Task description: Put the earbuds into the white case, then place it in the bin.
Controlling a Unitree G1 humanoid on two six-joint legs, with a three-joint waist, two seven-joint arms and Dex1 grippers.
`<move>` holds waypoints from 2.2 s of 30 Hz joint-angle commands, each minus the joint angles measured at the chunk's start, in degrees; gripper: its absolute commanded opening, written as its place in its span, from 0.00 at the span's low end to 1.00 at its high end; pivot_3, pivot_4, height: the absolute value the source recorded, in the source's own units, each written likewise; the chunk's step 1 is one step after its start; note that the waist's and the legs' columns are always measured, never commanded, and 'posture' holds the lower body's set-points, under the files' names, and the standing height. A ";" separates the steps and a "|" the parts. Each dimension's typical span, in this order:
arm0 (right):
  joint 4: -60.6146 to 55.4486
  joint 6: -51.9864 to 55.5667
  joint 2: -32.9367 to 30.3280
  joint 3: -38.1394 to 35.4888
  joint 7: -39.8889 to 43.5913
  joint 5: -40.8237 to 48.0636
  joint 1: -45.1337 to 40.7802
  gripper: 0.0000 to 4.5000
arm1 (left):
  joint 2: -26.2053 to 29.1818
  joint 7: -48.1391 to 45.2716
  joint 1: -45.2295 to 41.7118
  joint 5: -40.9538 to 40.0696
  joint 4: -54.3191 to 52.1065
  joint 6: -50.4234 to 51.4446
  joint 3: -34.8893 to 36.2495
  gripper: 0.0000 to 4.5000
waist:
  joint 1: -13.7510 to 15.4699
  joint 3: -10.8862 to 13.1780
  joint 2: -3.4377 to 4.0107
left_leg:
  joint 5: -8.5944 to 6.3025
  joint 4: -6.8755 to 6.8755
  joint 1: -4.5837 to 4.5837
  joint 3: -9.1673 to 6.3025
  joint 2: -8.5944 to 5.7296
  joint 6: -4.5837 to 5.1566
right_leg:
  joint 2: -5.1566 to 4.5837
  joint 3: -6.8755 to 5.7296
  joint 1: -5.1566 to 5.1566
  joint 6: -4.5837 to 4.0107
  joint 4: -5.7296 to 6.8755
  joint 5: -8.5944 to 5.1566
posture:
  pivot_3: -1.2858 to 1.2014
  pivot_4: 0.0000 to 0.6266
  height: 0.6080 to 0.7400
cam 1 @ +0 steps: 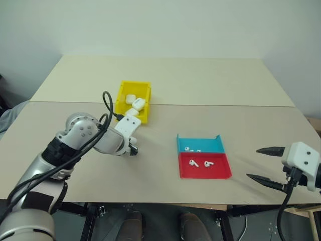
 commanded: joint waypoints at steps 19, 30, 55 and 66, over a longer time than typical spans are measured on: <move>-0.40 -0.09 0.28 0.28 -1.73 -1.24 -0.17 0.99 | 0.03 -8.31 3.39 9.57 -5.18 4.48 3.93 1.00 | -0.25 -0.01 -0.01 | 0.01 -0.01 0.01 -0.02 0.01 -0.02 | 0.00 0.00 0.00 0.01 0.00 0.00 | 0.52 0.24 1.00; -0.78 0.94 0.18 0.18 -1.92 -1.39 -0.24 1.00 | 1.10 -10.28 3.85 10.70 -5.32 4.48 2.60 0.73 | -0.57 -0.02 0.00 | 0.01 -0.01 0.04 -0.02 0.03 -0.02 | 0.01 0.00 0.02 0.01 0.02 0.00 | 0.52 0.24 1.00; -7.58 4.67 -14.93 9.13 0.58 -2.85 -17.50 1.00 | -15.63 -66.64 39.56 60.28 -17.21 -97.33 12.29 0.61 | 0.01 -0.12 0.14 | 0.05 -0.25 0.01 0.35 0.07 -0.07 | -0.09 0.10 -0.03 -0.54 -0.32 -0.12 | 0.52 0.24 1.00; -13.04 5.07 -20.29 26.90 2.27 -8.06 -27.71 1.00 | -21.27 -100.72 42.28 51.39 -2.41 -110.43 14.66 0.61 | -0.16 -0.15 0.12 | 0.03 -0.15 -0.22 0.40 0.16 -0.01 | -0.03 0.11 -0.25 -0.05 -0.29 0.11 | 0.52 0.24 1.00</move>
